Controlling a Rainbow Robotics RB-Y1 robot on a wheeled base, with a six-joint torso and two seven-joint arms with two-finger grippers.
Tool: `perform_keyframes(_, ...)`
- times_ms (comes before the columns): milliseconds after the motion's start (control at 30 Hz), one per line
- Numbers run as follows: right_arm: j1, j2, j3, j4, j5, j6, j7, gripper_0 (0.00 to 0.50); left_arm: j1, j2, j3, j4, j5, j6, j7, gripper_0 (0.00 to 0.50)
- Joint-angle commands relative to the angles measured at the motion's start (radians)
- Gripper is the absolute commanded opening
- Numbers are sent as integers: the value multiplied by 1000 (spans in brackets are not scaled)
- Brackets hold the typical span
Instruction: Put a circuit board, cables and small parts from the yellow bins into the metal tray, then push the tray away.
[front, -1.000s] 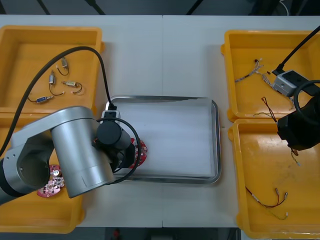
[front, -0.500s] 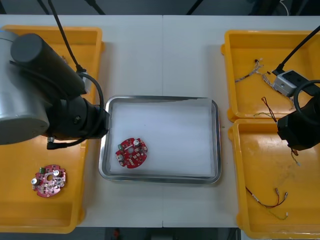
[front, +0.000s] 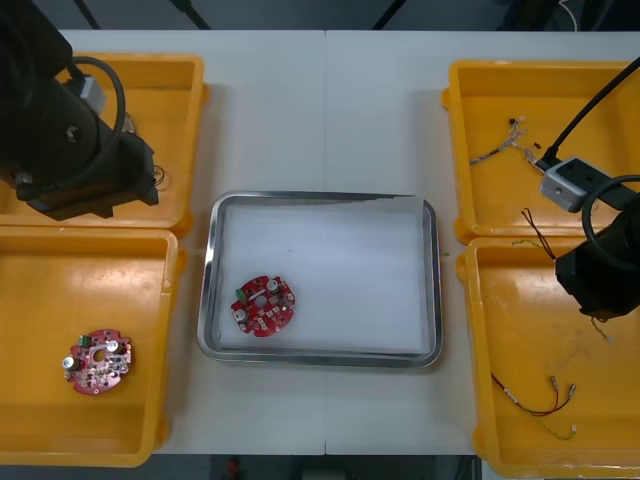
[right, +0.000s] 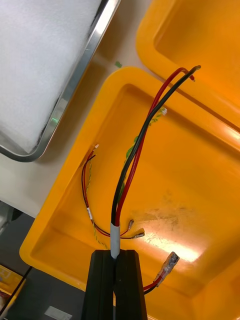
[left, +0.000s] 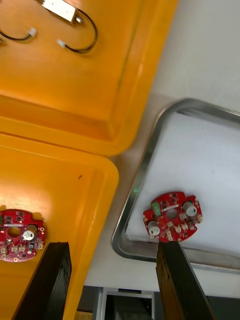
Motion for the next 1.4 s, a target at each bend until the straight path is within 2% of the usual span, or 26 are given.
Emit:
perform_keyframes(33, -50, -39, 71, -98, 14, 3, 42, 0, -38, 76, 50, 68, 16, -14, -40, 500)
perform_keyframes(200, -132, -39, 212, -137, 42, -25, 63, 0, -38, 117, 51, 165, 14, -35, -46, 500)
perform_keyframes(433, -290, -29, 436, -130, 66, -113, 95, 0, -38, 120, 50, 312, -38, -61, -54, 500)
perform_keyframes(633, -401, -1, 608, -104, 123, -212, 132, 0, -40, 114, 50, 409, -53, -136, -74, 500)
perform_keyframes(767, -447, 24, 683, -58, 148, -277, 232, 0, -40, 111, 50, 441, -61, -178, -80, 500)
perform_keyframes(900, -504, 60, 761, 31, 149, -338, 353, 0, -40, 77, 50, 484, -61, -193, -91, 500)
perform_keyframes(1100, -564, 125, 858, 151, 152, -404, 463, 0, -68, 37, 50, 542, -72, -192, -85, 500)
perform_keyframes(1233, -596, 159, 938, 211, 175, -445, 474, 0, -106, 2, 50, 630, -62, -178, -81, 500)
perform_keyframes(1400, -603, 197, 1012, 263, 227, -485, 474, 0, -155, -41, 50, 746, -92, -167, -66, 500)
